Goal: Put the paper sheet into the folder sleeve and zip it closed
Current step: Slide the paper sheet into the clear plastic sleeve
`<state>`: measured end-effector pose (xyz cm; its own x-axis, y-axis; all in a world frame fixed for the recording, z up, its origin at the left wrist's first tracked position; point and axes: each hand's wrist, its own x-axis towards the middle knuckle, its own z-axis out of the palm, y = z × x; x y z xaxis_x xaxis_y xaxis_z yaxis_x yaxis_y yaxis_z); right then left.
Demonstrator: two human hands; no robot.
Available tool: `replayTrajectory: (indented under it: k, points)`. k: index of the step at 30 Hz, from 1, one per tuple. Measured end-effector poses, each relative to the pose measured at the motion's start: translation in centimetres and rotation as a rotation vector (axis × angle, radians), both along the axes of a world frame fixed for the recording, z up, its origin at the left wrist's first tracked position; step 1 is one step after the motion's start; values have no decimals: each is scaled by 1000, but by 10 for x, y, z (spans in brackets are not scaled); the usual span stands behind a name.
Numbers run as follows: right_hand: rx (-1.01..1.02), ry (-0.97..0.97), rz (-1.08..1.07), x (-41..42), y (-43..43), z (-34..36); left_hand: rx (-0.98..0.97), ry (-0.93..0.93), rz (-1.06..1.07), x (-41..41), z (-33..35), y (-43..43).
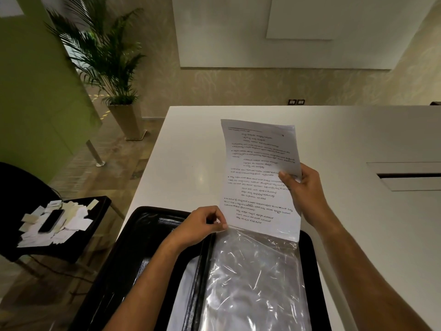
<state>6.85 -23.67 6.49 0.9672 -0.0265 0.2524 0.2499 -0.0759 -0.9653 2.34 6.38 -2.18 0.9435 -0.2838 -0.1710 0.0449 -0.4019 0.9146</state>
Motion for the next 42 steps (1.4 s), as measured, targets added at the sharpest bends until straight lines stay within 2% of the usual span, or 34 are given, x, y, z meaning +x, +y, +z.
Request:
replayTrajectory:
  k: [5, 20, 27, 35, 42]
  points:
    - [-20, 24, -11, 0, -2, -2, 16, 43, -89, 2, 3, 3]
    - [-258, 22, 15, 10, -9, -3, 46, 38, -57, 2, 4, -4]
    - [-253, 52, 52, 12, -9, -5, 110, -212, 51, -2, -1, -18]
    - [-214, 83, 111, 13, -4, -13, 183, -332, 110, -8, -17, -21]
    - [-44, 143, 114, 10, -3, -38, 381, -512, 62, -21, -17, -44]
